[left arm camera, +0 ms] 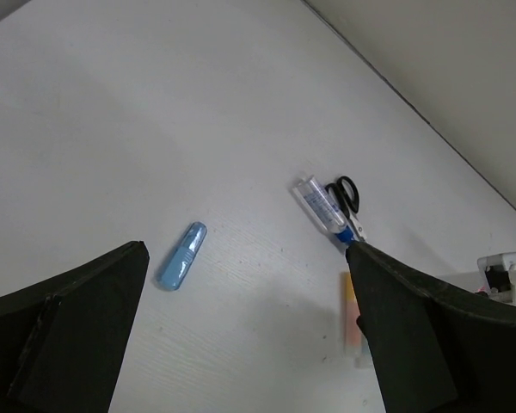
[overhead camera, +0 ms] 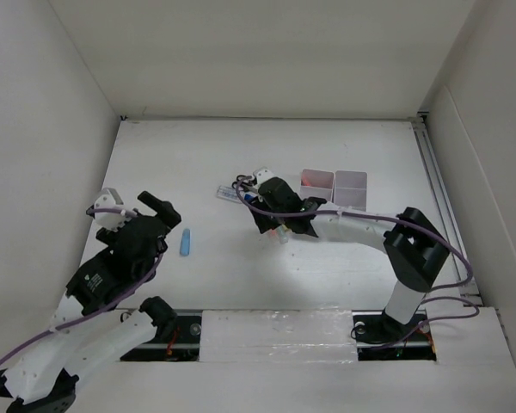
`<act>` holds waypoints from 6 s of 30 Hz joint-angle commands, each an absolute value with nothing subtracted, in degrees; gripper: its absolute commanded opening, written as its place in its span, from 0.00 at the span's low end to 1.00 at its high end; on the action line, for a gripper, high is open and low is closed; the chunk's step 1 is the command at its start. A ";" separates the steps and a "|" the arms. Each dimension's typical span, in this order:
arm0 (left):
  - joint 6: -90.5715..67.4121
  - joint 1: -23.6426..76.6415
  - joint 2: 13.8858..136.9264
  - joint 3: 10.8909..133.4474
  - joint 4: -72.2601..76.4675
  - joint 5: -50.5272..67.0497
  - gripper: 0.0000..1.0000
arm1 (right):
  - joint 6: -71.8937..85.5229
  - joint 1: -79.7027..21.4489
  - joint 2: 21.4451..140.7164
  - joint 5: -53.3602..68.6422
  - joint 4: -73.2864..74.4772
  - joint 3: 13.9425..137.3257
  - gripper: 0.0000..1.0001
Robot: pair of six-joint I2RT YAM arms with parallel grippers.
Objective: Sort the stationery into containers
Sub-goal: Grab a piece of stationery with the right arm, then place the stationery into the container
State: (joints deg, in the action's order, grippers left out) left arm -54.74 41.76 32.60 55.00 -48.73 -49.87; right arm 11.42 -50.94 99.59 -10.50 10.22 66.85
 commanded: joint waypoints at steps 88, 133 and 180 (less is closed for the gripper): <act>-44.13 40.17 35.77 53.18 -39.73 -43.77 1.00 | 0.36 -16.19 62.94 9.83 -30.99 42.12 0.00; -40.69 40.17 34.72 52.12 -36.04 -39.99 1.00 | 5.54 4.13 85.95 42.28 -67.59 33.75 0.00; -39.64 40.17 33.13 51.59 -35.51 -38.94 1.00 | 4.22 2.02 84.99 37.71 -57.83 34.45 0.20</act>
